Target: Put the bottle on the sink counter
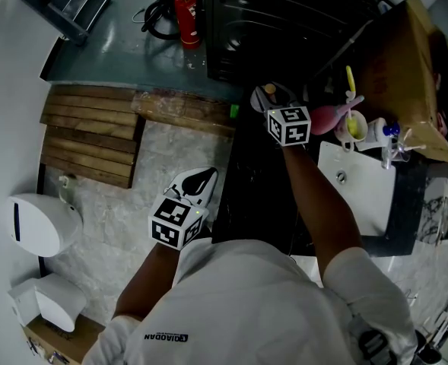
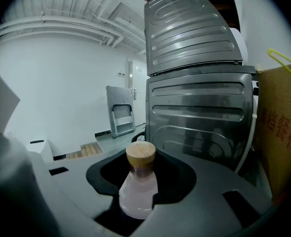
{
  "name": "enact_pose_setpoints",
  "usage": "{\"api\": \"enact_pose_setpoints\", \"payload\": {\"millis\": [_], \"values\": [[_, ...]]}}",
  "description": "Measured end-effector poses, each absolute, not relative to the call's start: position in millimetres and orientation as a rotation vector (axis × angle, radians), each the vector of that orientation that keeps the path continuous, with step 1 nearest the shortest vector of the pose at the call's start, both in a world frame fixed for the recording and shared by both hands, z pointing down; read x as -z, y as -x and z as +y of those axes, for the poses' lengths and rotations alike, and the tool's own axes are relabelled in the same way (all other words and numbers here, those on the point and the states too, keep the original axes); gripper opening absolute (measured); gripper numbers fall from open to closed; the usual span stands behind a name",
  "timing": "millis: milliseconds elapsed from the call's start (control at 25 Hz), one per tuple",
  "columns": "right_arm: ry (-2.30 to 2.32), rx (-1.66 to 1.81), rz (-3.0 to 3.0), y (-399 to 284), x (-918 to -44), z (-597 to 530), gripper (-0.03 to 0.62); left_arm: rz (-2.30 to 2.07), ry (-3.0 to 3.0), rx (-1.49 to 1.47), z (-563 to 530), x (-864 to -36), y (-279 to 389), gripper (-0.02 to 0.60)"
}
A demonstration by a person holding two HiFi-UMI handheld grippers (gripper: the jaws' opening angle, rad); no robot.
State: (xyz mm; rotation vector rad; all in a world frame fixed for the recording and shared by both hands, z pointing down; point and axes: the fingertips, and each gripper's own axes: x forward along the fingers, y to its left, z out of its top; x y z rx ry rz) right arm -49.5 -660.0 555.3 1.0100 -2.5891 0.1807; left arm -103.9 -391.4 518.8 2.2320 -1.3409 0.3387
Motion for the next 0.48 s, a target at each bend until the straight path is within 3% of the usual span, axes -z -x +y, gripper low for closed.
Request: {"api": "enact_pose_setpoints", "payload": {"millis": [480], "values": [[-1.024, -0.200, -2.563, 46.4, -555.7, -658.5, 0.193, -1.345, -2.235, -0.323, -386.4, -515.0, 106.5, 0.014]]}}
